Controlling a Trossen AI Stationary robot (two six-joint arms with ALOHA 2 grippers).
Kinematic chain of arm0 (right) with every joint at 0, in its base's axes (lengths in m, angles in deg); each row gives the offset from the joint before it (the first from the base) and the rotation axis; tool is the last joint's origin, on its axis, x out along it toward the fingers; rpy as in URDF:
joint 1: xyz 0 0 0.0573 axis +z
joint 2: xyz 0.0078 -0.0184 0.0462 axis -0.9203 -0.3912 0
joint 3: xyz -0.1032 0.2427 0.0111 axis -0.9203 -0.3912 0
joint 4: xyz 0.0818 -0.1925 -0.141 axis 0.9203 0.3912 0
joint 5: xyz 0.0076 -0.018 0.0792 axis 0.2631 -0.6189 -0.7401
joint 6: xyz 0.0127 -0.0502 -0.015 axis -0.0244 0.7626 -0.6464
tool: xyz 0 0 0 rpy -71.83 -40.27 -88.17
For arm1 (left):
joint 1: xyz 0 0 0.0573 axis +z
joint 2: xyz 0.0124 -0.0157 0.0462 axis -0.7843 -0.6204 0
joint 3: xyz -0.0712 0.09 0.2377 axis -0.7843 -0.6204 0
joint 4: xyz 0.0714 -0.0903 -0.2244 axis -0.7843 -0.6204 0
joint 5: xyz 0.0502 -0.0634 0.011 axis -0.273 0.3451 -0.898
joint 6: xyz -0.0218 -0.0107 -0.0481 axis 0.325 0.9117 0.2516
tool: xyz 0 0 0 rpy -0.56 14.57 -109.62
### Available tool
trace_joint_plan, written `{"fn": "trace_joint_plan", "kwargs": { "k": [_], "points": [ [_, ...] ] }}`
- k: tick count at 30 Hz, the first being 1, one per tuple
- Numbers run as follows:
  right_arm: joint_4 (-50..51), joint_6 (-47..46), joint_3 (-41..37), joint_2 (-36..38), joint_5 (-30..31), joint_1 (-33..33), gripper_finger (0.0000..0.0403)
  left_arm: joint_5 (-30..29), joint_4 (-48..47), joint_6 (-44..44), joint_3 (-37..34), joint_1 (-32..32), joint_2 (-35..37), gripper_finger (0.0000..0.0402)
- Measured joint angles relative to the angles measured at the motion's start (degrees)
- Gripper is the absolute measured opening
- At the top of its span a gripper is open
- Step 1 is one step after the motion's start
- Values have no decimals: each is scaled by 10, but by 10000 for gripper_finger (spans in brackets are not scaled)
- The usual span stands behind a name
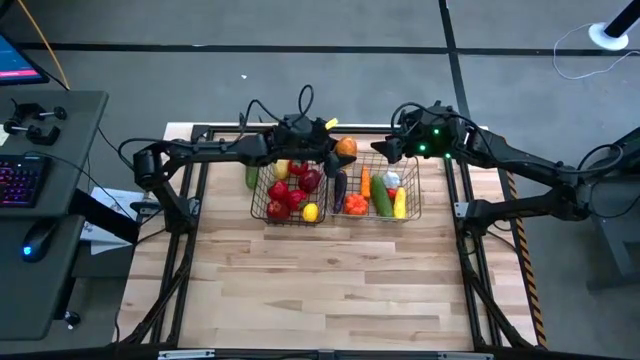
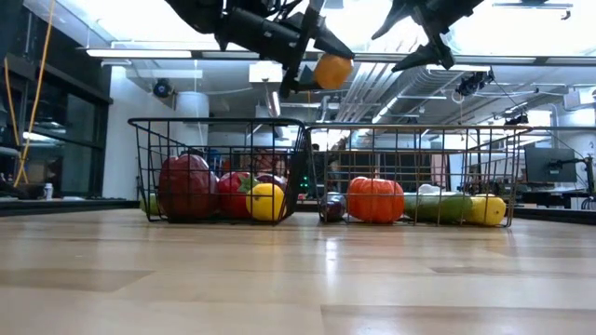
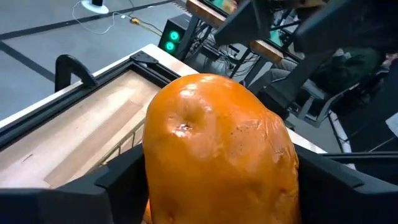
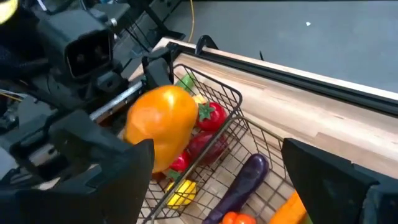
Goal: Sort produce into baskets
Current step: Put the potato into the right wire basket, then put the cucumber into the right wire basket
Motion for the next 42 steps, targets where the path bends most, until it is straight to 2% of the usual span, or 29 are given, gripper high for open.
{"fn": "trace_joint_plan", "kwargs": {
  "k": [9,15,21,23,26,30,32,37,42],
  "points": [
    [-19,0,0,0,0,0,346,-1,24,-9,0,3,0,392],
    [-19,0,0,0,2,0,346,11,-23,-40,0,25,38,397],
    [-19,16,0,0,2,0,346,-4,-174,-100,0,73,127,397],
    [-19,17,0,0,6,0,346,-32,-227,-108,0,86,157,397],
    [-19,16,0,0,20,0,346,-112,-319,-116,0,105,192,397],
    [-19,15,0,0,29,0,346,-287,-452,-76,0,131,207,397],
    [-19,15,0,0,30,0,346,-325,-509,-38,0,162,201,397],
    [-20,12,0,0,34,0,346,-254,-566,36,0,257,146,397],
    [-19,0,0,0,35,0,346,-219,-574,49,0,305,79,397]
  ]
}}
